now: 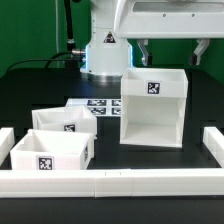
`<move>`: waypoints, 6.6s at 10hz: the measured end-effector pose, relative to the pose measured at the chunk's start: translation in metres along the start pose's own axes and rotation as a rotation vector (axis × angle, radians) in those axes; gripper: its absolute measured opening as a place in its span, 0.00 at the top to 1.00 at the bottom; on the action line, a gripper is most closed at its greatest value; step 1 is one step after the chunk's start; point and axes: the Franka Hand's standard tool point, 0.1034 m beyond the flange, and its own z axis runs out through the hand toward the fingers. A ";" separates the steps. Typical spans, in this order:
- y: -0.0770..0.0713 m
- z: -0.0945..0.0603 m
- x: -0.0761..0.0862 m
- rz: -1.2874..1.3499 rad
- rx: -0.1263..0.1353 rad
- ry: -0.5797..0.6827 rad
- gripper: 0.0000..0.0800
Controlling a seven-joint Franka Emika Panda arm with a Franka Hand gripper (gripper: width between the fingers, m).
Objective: Assemble drawer
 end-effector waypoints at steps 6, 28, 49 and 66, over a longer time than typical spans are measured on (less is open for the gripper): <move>-0.022 0.029 -0.027 0.186 0.022 0.001 0.19; -0.027 0.045 0.019 0.157 0.061 0.016 0.96; -0.036 0.040 0.071 1.320 0.234 -0.086 0.96; -0.052 0.028 0.136 1.464 0.335 -0.059 0.96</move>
Offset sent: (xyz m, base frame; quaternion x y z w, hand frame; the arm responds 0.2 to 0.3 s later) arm -0.0262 0.0123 -0.0214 -0.0017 0.0126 0.0848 0.9963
